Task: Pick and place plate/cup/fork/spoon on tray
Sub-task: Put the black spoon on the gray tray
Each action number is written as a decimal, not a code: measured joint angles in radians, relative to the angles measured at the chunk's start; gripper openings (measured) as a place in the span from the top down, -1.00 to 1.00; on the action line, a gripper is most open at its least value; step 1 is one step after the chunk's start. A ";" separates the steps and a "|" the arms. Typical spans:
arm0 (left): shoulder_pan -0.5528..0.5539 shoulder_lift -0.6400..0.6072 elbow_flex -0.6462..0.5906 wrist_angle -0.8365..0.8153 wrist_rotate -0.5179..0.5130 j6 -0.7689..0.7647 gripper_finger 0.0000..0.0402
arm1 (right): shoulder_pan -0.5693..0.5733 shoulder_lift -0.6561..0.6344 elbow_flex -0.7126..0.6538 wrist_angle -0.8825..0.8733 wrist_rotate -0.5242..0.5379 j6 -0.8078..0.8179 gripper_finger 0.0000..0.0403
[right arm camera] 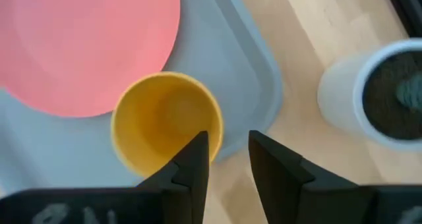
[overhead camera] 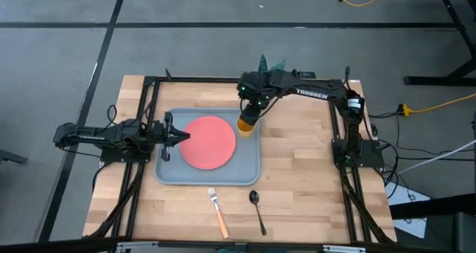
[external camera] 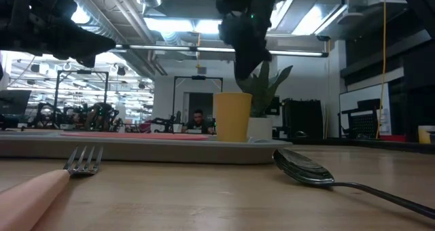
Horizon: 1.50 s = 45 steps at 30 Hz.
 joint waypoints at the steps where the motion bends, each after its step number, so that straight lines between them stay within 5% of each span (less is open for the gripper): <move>1: 0.000 0.000 0.000 -0.006 0.000 -0.006 0.86 | 0.005 0.000 0.018 -0.016 -0.010 0.008 0.44; 8: 0.000 0.000 0.000 -0.015 0.000 -0.025 0.86 | 0.062 -0.002 0.037 -0.031 -0.195 0.148 0.44; 15: 0.000 0.000 0.000 -0.012 0.000 -0.025 0.86 | 0.139 -0.001 -0.017 -0.041 -0.278 0.108 0.44; 19: 0.000 0.000 0.000 -0.011 0.000 -0.024 0.86 | 0.227 0.000 -0.039 -0.119 -0.393 0.254 0.44; 25: 0.000 0.000 0.000 -0.011 -0.002 -0.002 0.86 | 0.455 0.000 -0.041 -0.214 -0.274 0.543 0.44; 30: 0.000 0.000 0.000 -0.009 -0.040 0.088 0.86 | 0.630 0.000 -0.041 -0.158 -0.038 0.843 0.44; 35: 0.000 0.000 0.000 -0.009 -0.075 0.090 0.86 | 0.730 0.000 -0.041 -0.054 0.044 1.135 0.44; 45: 0.000 0.000 0.000 -0.010 -0.072 0.057 0.86 | 0.819 0.107 -0.040 0.022 0.143 1.296 0.44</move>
